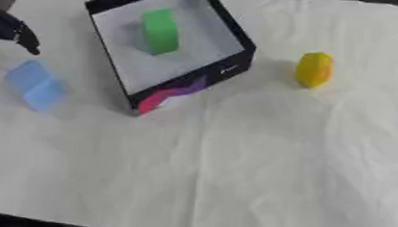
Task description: Pick up objects on the table and place them in the box.
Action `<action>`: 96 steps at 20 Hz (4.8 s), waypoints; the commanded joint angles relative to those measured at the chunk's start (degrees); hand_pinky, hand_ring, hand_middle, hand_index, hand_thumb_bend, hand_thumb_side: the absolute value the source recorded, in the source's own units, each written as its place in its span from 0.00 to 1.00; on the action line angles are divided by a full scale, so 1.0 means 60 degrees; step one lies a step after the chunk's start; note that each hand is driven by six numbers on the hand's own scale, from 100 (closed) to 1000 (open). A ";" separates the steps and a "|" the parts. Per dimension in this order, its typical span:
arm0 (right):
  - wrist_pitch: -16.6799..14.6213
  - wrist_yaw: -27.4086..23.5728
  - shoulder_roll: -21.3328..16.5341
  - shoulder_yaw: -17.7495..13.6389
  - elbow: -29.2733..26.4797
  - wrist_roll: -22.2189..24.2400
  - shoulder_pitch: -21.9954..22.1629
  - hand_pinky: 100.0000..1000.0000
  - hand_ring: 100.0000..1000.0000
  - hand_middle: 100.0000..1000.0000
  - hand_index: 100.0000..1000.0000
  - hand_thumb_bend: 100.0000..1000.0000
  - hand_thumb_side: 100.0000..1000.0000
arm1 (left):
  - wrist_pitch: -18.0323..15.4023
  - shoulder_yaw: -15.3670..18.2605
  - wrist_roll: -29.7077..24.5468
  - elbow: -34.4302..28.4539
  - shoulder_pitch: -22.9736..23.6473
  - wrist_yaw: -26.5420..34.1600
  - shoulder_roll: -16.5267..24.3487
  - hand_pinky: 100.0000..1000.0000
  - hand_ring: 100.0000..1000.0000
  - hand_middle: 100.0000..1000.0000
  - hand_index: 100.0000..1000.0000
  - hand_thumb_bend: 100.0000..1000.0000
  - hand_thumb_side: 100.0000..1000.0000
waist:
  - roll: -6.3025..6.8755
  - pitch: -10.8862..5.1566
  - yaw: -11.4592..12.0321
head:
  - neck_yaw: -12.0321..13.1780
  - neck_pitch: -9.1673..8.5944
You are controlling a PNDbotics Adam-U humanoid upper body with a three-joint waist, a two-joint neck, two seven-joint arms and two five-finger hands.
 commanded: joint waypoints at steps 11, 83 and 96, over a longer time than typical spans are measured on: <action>0.0060 0.0159 -0.0086 -0.0039 -0.0173 0.0036 -0.0025 0.96 0.81 0.76 0.83 0.00 0.36 | -0.0369 0.0188 0.0666 0.0370 -0.0167 -0.0376 0.0110 0.84 0.84 0.78 0.82 0.76 0.00 | 0.0124 0.0047 -0.0012 | 0.0048 -0.0085; 0.0123 -0.0099 -0.0372 0.0099 -0.0173 0.0295 -0.0414 0.97 0.81 0.76 0.83 0.00 0.37 | 0.1401 0.1656 0.1457 0.1046 -0.3902 -0.0159 -0.2407 0.71 0.65 0.49 0.55 0.54 0.00 | 0.0249 -0.0094 -0.0221 | 0.0327 -0.0098; 0.0237 -0.0694 -0.0496 0.0345 -0.0173 0.0815 -0.1452 0.97 0.81 0.76 0.83 0.00 0.37 | 0.0695 0.1980 0.2074 0.4694 -0.4829 -0.2984 -0.5258 0.71 0.65 0.51 0.57 0.52 0.00 | 0.0410 0.0200 -0.1042 | 0.1189 -0.0438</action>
